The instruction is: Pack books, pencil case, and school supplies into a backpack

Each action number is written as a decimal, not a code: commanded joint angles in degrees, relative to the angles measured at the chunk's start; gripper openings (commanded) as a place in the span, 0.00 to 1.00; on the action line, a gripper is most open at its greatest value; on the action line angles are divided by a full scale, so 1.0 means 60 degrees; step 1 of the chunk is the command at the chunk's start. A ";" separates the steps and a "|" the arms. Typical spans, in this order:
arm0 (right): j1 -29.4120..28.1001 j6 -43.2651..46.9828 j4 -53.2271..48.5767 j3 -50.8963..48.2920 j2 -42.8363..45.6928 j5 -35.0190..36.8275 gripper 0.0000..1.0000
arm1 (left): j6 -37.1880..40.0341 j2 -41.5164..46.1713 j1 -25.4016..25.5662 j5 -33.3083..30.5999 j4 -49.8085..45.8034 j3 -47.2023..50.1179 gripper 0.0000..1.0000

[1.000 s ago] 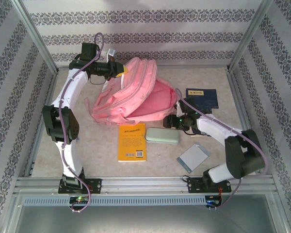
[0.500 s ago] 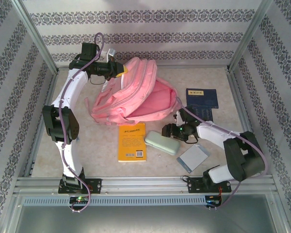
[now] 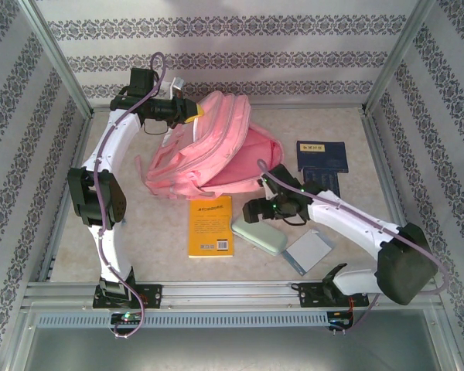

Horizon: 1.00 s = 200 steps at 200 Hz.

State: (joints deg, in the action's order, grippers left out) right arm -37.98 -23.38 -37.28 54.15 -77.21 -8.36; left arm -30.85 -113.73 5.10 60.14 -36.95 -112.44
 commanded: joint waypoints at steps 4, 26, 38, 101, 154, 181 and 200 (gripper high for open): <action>-0.0753 0.1927 -0.3053 0.1508 -0.1162 0.0629 0.98 | -0.0036 0.0190 -0.0226 0.0333 0.0329 -0.0347 0.00; -0.1008 0.2580 -0.4117 0.2218 -0.1681 0.1582 0.98 | 0.0015 0.0232 -0.0235 0.0329 0.0276 -0.0347 0.00; -0.1006 0.2981 -0.4481 0.2498 -0.1846 0.1925 0.98 | 0.0029 0.0249 -0.0235 0.0333 0.0283 -0.0346 0.00; -0.1488 0.3591 -0.4119 0.2285 -0.2399 0.1321 0.98 | -0.0007 0.0344 -0.0236 0.0406 0.0366 -0.0172 0.00; -0.1493 0.3592 -0.3646 0.2261 -0.3385 0.1925 0.98 | -0.0104 0.0402 -0.0235 0.0457 0.0500 -0.0029 0.00; -0.1508 0.3540 -0.3490 0.2244 -0.3808 0.1694 0.98 | -0.0116 0.0469 -0.0237 0.0466 0.0530 0.0049 0.00; -0.1516 0.3518 -0.3358 0.2116 -0.3846 0.1643 0.98 | -0.0146 0.0462 -0.0235 0.0478 0.0562 0.0049 0.00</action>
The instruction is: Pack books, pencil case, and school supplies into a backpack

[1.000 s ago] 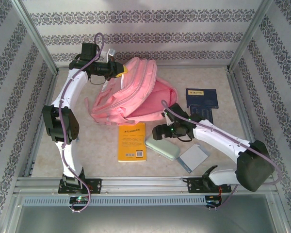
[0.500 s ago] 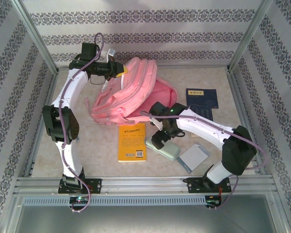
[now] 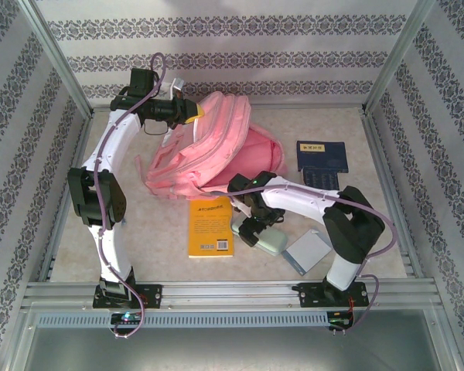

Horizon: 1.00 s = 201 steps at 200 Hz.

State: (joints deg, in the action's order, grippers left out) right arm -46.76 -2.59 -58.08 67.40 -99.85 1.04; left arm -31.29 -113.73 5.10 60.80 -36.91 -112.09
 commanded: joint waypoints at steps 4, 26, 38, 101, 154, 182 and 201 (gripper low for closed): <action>-0.0055 0.0064 0.0115 -0.0099 -0.0083 0.0039 0.98 | -0.0086 0.0468 -0.0235 0.0382 0.0568 -0.0033 0.00; -0.0053 0.0004 0.0245 -0.0164 -0.0100 -0.0243 0.98 | -0.0116 0.0453 -0.0235 0.0389 0.0599 -0.0010 0.00; -0.0051 -0.0015 0.0302 -0.0220 -0.0151 -0.0275 0.98 | -0.0117 0.0446 -0.0236 0.0414 0.0601 0.0004 0.00; -0.0102 -0.0137 0.0506 -0.0289 -0.0474 -0.0598 0.98 | -0.0117 0.0553 -0.0235 0.0400 0.0615 0.0071 0.00; -0.0114 -0.0330 0.0799 -0.0456 -0.0823 -0.0615 0.98 | -0.0149 0.0617 -0.0246 0.0414 0.0657 0.0110 0.00; -0.0102 -0.0417 0.0960 -0.0551 -0.0950 -0.0547 0.98 | -0.0161 0.0632 -0.0235 0.0429 0.0658 0.0137 0.00; -0.0102 -0.0513 0.1025 -0.0602 -0.0954 -0.0481 0.97 | -0.0169 0.0648 -0.0235 0.0429 0.0674 0.0137 0.00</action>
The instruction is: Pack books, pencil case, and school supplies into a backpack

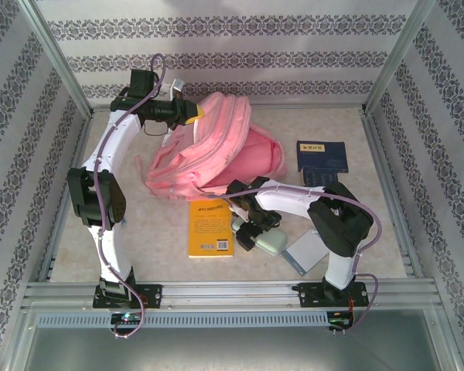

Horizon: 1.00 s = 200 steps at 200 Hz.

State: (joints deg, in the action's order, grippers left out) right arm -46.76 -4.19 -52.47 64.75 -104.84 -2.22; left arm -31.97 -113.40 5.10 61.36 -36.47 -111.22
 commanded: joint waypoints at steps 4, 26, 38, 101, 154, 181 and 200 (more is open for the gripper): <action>-0.0105 -0.0263 0.0113 -0.0178 -0.0120 0.0069 0.96 | -0.0063 0.0603 -0.0235 0.0332 0.0600 -0.0021 0.00; -0.0102 -0.0332 0.0180 -0.0239 0.0036 0.0062 0.87 | -0.0078 0.0612 -0.0244 0.0334 0.0614 -0.0023 0.00; -0.0109 -0.0379 0.0233 -0.0310 0.0202 0.0064 0.83 | -0.0077 0.0620 -0.0235 0.0331 0.0614 -0.0027 0.00; -0.0102 -0.0840 -0.0100 -0.0278 0.1728 0.0223 0.78 | -0.0102 0.0697 -0.0238 0.0410 0.0645 -0.0113 0.00; 0.1117 -0.1913 0.0079 -0.0462 0.5383 -0.0596 0.74 | -0.0423 0.0789 -0.0222 0.1068 0.1300 -0.0321 0.00; 0.2887 -0.3092 0.1619 -0.0639 0.6627 -0.1978 0.68 | -0.0341 0.0979 -0.0093 0.1299 0.1401 -0.0378 0.00; 0.4029 -0.4127 0.2856 -0.0622 0.6388 -0.3064 0.65 | -0.0367 0.1109 0.0033 0.1517 0.1595 -0.0292 0.00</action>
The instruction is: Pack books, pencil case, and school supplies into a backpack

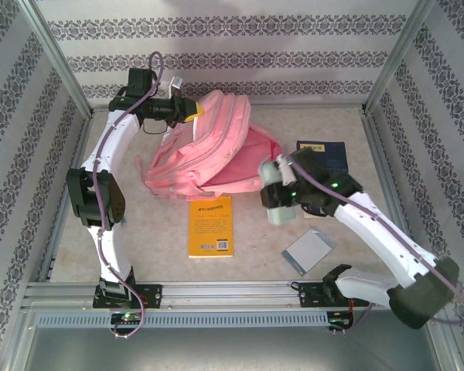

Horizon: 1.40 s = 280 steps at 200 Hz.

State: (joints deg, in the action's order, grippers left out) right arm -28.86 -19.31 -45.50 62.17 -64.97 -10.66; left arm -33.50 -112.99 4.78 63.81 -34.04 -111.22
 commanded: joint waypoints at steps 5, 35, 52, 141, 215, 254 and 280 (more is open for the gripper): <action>0.1286 -0.1908 0.1976 -0.0120 -0.0445 -0.1826 0.65 | -0.0143 0.1062 0.0117 0.1170 0.1268 -0.0274 0.00; 0.1952 -0.3580 0.3922 0.0261 -0.1707 -0.2158 0.64 | -0.0231 0.1110 0.0332 0.1469 0.1604 -0.0265 0.00; 0.2048 -0.4655 0.5300 0.0344 -0.2548 -0.2071 0.64 | -0.0247 0.1100 0.0416 0.1575 0.1703 -0.0307 0.00; 0.0180 -0.6419 0.7507 0.3636 -0.7947 -0.1854 0.67 | -0.0107 0.0811 0.0535 0.1718 0.1660 -0.0451 0.00; -0.0164 -0.5769 0.6614 0.4423 -0.8438 -0.0783 0.98 | -0.0117 0.0441 0.0537 0.1567 0.1472 -0.0649 0.00; -0.0082 -0.5324 0.6430 0.4257 -0.8030 -0.0713 0.98 | -0.0029 0.0388 0.0450 0.1366 0.1223 -0.0741 0.00; -0.0106 -0.4896 0.6511 0.4134 -0.7695 -0.0794 0.98 | -0.0028 0.0407 0.0314 0.1267 0.1175 -0.0672 0.00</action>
State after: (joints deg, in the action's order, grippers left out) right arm -29.36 -52.64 -6.39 87.13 -115.68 -16.27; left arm -34.89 -111.92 7.38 67.81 -31.29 -111.68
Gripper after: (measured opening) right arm 0.980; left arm 0.055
